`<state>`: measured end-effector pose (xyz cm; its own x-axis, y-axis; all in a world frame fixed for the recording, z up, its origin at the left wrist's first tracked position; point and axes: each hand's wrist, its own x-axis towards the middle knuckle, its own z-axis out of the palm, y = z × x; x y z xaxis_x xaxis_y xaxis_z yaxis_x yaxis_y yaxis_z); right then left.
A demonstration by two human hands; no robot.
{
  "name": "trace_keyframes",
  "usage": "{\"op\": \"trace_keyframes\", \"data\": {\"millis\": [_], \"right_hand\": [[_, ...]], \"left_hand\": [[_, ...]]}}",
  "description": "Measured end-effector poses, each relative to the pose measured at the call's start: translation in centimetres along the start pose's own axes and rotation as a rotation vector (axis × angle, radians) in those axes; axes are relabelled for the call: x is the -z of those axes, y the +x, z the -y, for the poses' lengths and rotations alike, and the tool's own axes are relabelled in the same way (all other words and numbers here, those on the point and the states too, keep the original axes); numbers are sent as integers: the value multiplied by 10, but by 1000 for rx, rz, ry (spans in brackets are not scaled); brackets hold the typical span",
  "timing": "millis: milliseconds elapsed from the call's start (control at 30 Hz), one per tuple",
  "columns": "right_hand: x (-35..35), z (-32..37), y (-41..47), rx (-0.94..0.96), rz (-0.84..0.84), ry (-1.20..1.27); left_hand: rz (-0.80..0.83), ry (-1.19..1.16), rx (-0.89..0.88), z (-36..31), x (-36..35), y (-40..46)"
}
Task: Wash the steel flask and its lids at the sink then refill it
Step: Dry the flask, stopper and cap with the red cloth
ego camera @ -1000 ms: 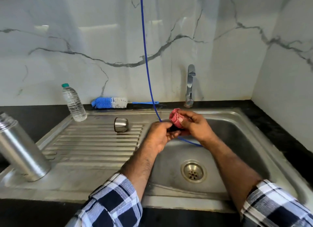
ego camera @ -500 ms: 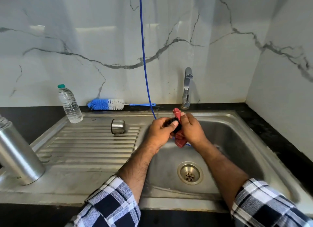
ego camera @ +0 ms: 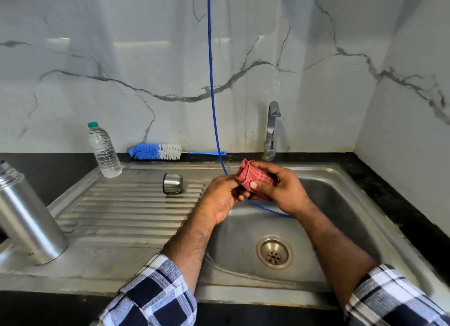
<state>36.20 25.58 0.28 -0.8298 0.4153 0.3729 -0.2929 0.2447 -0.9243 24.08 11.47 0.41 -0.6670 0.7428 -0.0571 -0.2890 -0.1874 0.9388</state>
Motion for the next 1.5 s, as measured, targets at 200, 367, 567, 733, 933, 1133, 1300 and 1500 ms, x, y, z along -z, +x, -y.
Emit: {"op": "trace_keyframes", "data": {"millis": [200,367,567,733,933,1133,1300,1500], "right_hand": [[-14,-4,2,-98,-196,-372],[-4,4,3,-327,-265,119],[-7,-13,0,-40,-165,72],[-11,-6,4,-1,-278,-170],[0,-1,0,-294,-289,346],[-6,-1,-5,-153,-122,100],[-4,-1,-5,-202,-63,51],[-4,-1,-1,-119,-185,39]], "left_hand": [[57,214,-211,8,-1,-4],[127,273,-286,10,-3,-5],[-82,36,-165,10,-6,0],[-151,-74,-36,14,-10,0],[138,-79,-57,8,-6,-3],[-158,-166,-91,4,2,1],[-225,-15,-151,6,-1,-1],[-179,39,-204,8,5,8]]}}
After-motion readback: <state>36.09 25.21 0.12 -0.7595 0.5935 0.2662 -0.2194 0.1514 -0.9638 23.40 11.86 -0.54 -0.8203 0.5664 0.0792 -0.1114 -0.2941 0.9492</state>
